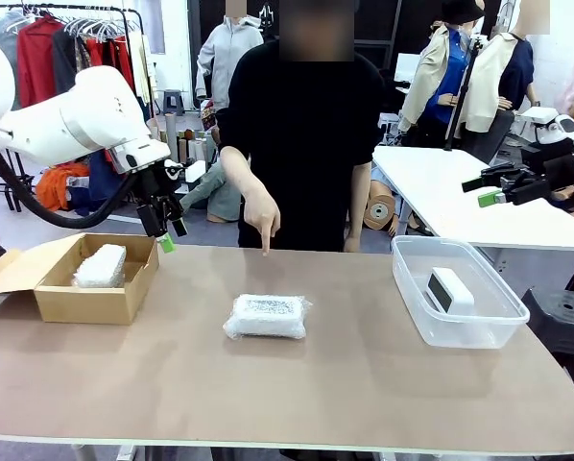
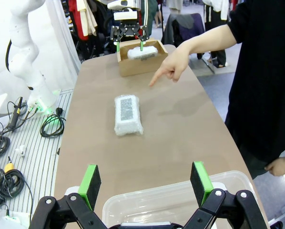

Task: Separate and place wrapped and unwrapped clocks.
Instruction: Pick up the Digital clock indicated by the person.

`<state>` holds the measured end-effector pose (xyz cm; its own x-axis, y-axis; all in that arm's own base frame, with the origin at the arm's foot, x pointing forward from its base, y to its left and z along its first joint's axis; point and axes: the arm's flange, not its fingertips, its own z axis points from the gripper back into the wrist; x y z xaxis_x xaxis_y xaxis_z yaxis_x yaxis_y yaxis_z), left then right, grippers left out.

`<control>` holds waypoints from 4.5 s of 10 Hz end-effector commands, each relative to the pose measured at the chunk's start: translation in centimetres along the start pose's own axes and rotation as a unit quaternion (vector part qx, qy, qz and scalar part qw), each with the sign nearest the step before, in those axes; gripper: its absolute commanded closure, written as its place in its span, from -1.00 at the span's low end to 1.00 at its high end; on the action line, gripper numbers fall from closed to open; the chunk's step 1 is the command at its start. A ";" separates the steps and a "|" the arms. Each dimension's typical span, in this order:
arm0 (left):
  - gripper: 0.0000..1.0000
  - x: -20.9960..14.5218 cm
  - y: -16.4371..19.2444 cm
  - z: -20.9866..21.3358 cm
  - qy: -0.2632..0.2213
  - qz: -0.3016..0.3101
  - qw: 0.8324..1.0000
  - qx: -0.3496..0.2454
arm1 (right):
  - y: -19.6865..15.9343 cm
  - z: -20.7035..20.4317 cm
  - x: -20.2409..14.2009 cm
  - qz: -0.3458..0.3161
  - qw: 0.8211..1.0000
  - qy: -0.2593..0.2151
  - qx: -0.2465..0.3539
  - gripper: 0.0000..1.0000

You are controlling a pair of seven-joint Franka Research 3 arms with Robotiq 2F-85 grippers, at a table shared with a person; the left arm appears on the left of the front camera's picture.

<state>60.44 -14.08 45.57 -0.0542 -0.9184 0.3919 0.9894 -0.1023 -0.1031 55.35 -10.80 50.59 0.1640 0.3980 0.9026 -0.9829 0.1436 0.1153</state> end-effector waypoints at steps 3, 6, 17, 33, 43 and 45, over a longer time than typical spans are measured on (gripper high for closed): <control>-1.00 2.2 -2.0 0.9 0.052 -0.024 0.998 -0.002 | 0.1 0.0 0.2 -0.001 1.000 0.002 0.000 -1.00; -1.00 6.0 -4.4 1.0 0.079 -0.015 0.997 0.020 | 0.1 0.0 0.2 -0.001 1.000 0.002 0.000 -1.00; -1.00 16.1 -2.3 -12.2 0.146 -0.089 0.981 0.097 | 0.1 0.0 0.2 -0.001 1.000 0.002 0.000 -1.00; -1.00 18.0 -3.9 -18.5 0.158 -0.070 0.979 0.108 | 0.1 0.0 0.2 -0.001 1.000 0.002 0.000 -1.00; -1.00 19.0 -4.9 -20.8 0.163 -0.065 0.979 0.101 | 0.1 0.0 0.2 -0.001 1.000 0.002 0.000 -1.00; -1.00 19.3 -5.3 -19.8 0.176 -0.059 0.980 0.072 | 0.1 0.0 0.2 -0.001 1.000 0.002 0.000 -1.00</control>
<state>52.00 -39.09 34.86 -0.2058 -0.9755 0.0777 0.9755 -0.1982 0.0955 55.36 -10.80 50.59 0.1640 0.3980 0.9026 -0.9829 0.1436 0.1153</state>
